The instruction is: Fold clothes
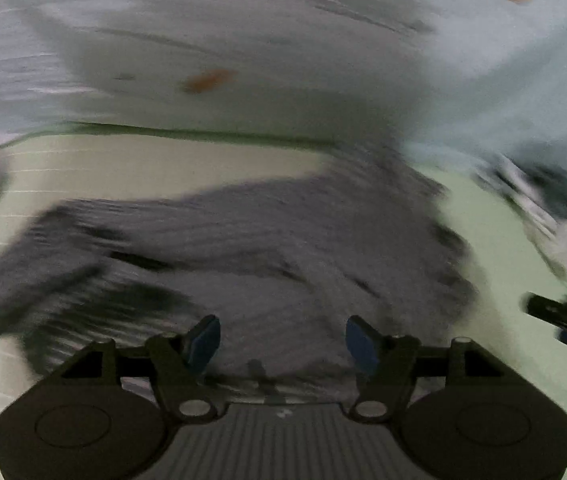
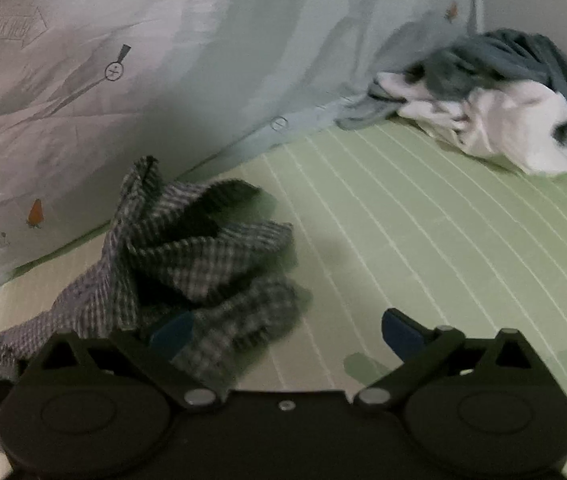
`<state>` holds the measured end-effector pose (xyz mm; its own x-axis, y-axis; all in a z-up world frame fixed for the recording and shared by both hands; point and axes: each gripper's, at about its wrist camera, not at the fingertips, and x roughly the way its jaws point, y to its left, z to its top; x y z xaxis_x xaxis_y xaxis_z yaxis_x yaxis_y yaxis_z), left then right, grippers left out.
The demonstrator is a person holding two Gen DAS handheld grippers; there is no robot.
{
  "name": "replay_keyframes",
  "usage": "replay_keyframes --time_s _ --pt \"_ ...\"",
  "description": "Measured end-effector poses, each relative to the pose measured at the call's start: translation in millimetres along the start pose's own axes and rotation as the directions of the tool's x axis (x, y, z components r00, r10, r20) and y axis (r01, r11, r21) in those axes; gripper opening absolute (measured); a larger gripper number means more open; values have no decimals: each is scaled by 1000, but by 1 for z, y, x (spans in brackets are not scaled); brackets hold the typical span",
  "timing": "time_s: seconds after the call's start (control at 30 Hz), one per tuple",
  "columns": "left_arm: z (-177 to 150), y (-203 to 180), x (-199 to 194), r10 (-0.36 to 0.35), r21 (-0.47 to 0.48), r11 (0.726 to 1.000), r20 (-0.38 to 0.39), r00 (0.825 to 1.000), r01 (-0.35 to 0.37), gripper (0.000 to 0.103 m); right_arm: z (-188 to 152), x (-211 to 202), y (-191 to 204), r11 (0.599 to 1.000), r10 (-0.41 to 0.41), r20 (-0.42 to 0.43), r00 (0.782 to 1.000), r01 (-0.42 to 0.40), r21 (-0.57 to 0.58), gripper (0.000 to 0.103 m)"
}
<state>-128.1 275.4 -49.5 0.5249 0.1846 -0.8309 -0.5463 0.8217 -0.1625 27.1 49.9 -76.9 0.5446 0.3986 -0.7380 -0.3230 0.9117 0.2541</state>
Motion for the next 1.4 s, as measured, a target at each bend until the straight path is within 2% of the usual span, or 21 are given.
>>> replay_keyframes --time_s 0.07,0.23,0.4,0.47,0.53,0.57,0.63,0.73,0.8,0.83,0.93,1.0,1.07,1.1,1.13,1.17,1.2,1.23,1.37,1.4 --pt "-9 -22 4 -32 36 999 -28 999 33 71 -5 -5 -10 1000 -1 -8 1000 1 1 102" --pt "-32 -62 16 -59 95 993 -83 995 67 71 -15 -15 -33 1000 -2 -25 1000 2 -8 102" --pt "-48 -81 36 -52 47 997 -127 991 58 70 -20 -17 -59 1000 -13 -60 998 12 -23 102" --pt "-51 -84 48 -22 24 999 -143 989 26 56 -19 -15 -69 1000 -20 -74 997 18 -24 102" --pt "-51 -82 54 7 -1 1000 -163 987 -7 7 -16 -13 -78 999 -26 -81 996 25 -23 102" --pt "-50 -79 54 19 -18 1000 -164 986 -22 2 -14 -12 -81 999 -28 -81 996 26 -21 102" --pt "-44 -67 45 63 -54 996 -120 991 -70 1 -10 -7 -84 999 -32 -83 996 30 -19 102" --pt "-29 -44 17 195 -53 979 -14 981 -195 1 -6 0 -85 999 -31 -85 996 29 -19 102" --pt "-12 -17 -7 279 -85 958 66 958 -273 1 -4 7 -79 999 -30 -87 996 28 -20 102" --pt "-2 0 -20 324 -110 944 107 940 -312 1 -3 11 -75 999 -27 -89 996 25 -20 102" --pt "27 54 -55 440 -200 893 206 874 -403 1 -5 18 -53 1000 -12 -84 996 10 -24 102" --pt "44 97 -72 501 -288 855 250 828 -430 1 -6 22 -39 1000 -2 -82 997 -1 -26 102" --pt "54 141 -87 586 -390 792 266 765 -470 3 -11 26 -21 1000 6 -84 996 -9 -29 102" --pt "56 159 -93 624 -427 760 266 735 -490 11 -14 28 -12 999 10 -86 996 -13 -30 102" --pt "57 175 -95 651 -447 735 258 714 -509 25 -17 31 -3 999 14 -92 996 -17 -32 102" --pt "58 190 -96 674 -463 713 247 696 -526 34 -21 34 6 999 18 -98 995 -21 -34 102" --pt "58 202 -96 684 -473 702 238 690 -533 53 -24 38 15 999 21 -105 994 -25 -36 102" --pt "56 210 -93 672 -468 711 233 703 -525 65 -28 42 25 999 28 -117 993 -33 -39 102" --pt "43 224 -69 586 -405 781 211 782 -476 69 -42 59 59 995 97 -175 980 -102 -20 102" --pt "38 223 -63 566 -387 796 201 800 -466 72 -45 63 67 992 121 -191 974 -125 -9 102"
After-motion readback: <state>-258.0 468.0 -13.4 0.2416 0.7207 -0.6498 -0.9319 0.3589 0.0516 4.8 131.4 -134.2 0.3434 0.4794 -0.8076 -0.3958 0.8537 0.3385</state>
